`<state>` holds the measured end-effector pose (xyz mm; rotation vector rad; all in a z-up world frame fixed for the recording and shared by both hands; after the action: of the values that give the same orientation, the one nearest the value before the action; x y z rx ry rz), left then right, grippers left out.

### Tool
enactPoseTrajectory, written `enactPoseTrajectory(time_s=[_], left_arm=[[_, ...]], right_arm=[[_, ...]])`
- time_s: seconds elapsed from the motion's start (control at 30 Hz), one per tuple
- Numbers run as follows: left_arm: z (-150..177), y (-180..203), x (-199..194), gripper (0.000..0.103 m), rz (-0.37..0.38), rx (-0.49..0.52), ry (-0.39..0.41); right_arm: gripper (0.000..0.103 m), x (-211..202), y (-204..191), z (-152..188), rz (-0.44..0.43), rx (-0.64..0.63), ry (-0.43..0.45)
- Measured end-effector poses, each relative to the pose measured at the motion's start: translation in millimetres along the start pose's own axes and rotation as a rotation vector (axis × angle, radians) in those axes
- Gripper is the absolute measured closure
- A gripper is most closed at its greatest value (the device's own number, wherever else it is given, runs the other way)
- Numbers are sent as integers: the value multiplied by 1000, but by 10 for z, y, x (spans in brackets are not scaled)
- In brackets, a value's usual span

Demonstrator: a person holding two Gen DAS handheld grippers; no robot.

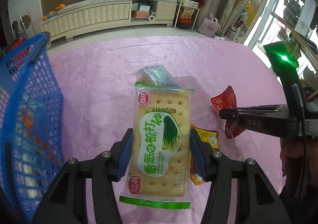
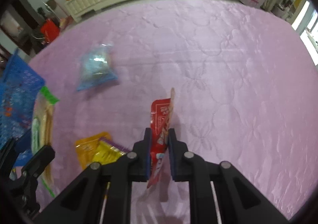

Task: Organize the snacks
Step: 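Carry the green cracker pack with left tool while right tool carries the red pouch to the basket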

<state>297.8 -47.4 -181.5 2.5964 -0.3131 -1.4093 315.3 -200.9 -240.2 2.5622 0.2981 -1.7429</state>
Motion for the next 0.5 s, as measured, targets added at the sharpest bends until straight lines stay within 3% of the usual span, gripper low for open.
enactPoseTrajectory(time_s=[0.5], left_arm=[[10,43,-1137,51,-27,-28,136]], right_arm=[[85,-1326,-669,29,-197,-151,253]])
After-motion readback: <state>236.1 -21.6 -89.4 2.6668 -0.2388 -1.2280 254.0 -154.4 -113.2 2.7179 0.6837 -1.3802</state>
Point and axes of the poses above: each gripper's, at about its wrist camera, not at the fingertips, and x roughly the way its jaws point, y to its right, z to its underside, the point moved 5 cm from there along x, roughly the way its jaws point, and after that the axes turned 8 degrees about -x, right-handed, at the moved point
